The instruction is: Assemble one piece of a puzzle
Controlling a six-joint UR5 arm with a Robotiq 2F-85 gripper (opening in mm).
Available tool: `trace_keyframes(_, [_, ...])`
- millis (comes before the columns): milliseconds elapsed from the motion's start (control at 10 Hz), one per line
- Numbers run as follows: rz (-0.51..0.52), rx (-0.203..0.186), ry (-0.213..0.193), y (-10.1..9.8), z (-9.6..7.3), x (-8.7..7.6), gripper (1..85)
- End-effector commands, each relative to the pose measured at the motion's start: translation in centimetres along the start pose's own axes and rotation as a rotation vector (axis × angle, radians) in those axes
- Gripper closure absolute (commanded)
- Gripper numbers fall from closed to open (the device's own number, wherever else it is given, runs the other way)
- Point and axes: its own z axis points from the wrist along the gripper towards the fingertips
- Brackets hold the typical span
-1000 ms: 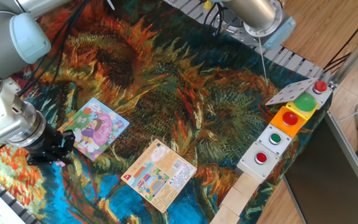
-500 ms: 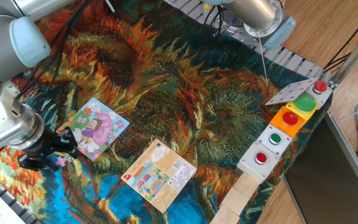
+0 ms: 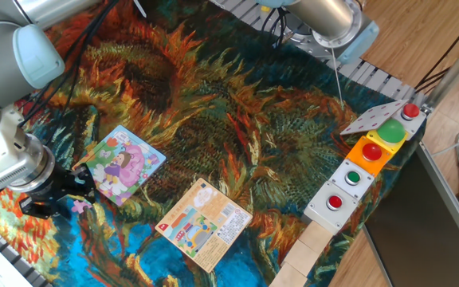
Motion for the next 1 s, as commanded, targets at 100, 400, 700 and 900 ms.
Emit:
trace_keyframes(100, [0.023,0.001,-0.012,0.0,-0.18,-0.08,34.3])
trace_keyframes(400, [0.027,0.007,-0.007,-0.11,-0.09,0.02,34.3])
trace_keyframes(700, [0.029,0.011,-0.001,-0.05,-0.11,0.12,35.0])
trace_keyframes(900, [0.031,0.013,0.003,0.01,-0.07,0.13,35.0])
